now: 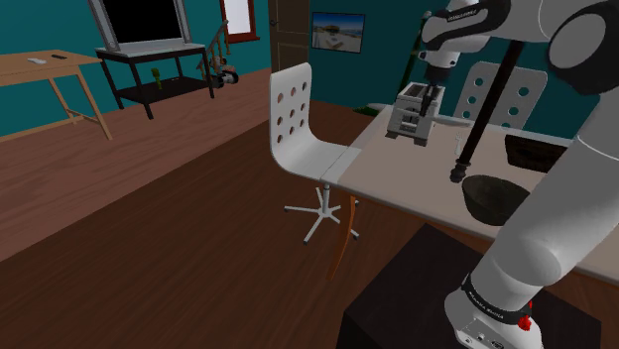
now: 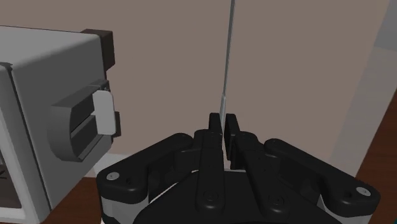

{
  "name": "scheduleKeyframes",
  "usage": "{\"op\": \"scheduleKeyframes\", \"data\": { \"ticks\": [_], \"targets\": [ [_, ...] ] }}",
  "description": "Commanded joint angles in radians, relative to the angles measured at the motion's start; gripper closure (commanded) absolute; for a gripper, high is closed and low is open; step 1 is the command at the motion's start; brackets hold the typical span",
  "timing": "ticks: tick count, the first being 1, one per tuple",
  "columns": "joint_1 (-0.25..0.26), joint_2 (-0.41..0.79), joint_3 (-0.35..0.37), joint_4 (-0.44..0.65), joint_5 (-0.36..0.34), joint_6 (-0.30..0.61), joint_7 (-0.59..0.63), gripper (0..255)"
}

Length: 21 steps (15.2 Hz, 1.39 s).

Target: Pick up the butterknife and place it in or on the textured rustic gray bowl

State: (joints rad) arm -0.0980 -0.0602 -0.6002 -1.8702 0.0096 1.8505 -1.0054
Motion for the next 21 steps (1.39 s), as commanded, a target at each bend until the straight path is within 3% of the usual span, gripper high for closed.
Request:
{"op": "scheduleKeyframes", "data": {
  "ticks": [1,10,21],
  "targets": [
    [0.0,-0.094,0.01,-0.087,-0.055,0.009,0.028,255],
    [-0.089,-0.493,0.098,-0.398,-0.231,-0.05,0.118,255],
    [-0.254,-0.951,0.188,-0.646,-0.318,-0.269,0.111,255]
  ]
}}
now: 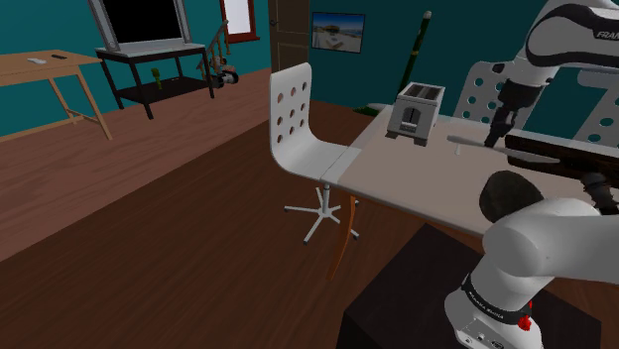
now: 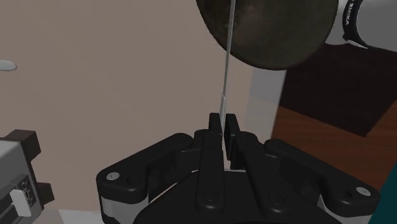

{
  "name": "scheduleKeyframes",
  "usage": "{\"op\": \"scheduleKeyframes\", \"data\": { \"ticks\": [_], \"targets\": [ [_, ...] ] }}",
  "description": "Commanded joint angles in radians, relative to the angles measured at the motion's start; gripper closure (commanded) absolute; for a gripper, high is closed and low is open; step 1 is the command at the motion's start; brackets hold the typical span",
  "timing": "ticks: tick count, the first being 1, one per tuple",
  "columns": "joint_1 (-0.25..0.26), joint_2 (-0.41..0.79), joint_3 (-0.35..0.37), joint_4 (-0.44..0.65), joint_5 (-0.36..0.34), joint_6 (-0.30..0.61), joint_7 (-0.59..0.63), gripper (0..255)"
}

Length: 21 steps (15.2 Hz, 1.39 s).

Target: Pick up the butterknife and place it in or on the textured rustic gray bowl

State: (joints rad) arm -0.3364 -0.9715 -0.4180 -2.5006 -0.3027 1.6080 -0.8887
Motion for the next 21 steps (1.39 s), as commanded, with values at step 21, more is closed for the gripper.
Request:
{"op": "scheduleKeyframes", "data": {
  "ticks": [21],
  "targets": [
    [-0.128,-0.254,-0.069,-0.317,-0.114,0.052,-0.035,255]
  ]
}}
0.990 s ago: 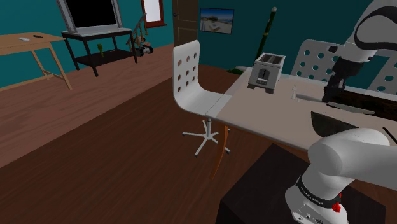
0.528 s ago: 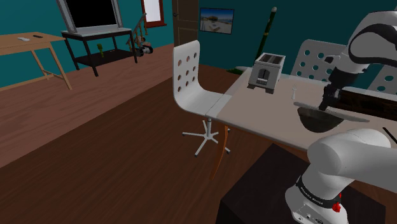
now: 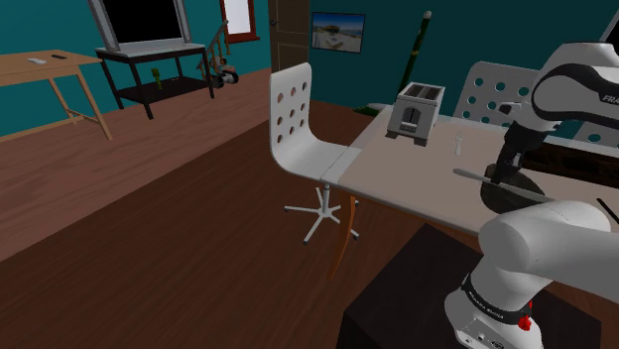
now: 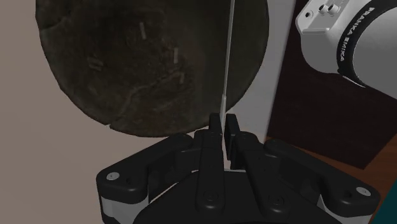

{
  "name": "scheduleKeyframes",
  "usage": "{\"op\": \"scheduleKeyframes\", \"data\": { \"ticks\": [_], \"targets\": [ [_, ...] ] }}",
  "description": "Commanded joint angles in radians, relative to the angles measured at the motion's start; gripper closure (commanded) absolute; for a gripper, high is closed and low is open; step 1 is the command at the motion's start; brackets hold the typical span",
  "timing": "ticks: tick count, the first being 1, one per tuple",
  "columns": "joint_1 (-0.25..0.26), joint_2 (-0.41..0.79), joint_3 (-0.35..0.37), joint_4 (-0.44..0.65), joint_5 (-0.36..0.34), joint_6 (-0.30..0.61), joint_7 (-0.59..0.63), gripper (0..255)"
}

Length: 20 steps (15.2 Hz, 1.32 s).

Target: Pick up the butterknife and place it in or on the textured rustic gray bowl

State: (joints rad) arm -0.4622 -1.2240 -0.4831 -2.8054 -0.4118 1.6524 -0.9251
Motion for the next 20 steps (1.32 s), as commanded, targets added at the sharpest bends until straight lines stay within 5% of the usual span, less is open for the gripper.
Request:
{"op": "scheduleKeyframes", "data": {
  "ticks": [1,8,9,14,20],
  "targets": [
    [-0.003,-0.002,-0.003,-0.012,-0.005,0.008,0.001,255],
    [-0.004,-0.001,-0.003,-0.012,-0.004,0.008,0.0,255],
    [-0.004,-0.001,-0.003,-0.012,-0.004,0.008,0.0,0],
    [-0.004,-0.001,-0.003,-0.012,-0.004,0.008,0.0,0],
    [0.024,0.021,0.05,0.119,0.049,-0.097,-0.003,0]
  ]
}}
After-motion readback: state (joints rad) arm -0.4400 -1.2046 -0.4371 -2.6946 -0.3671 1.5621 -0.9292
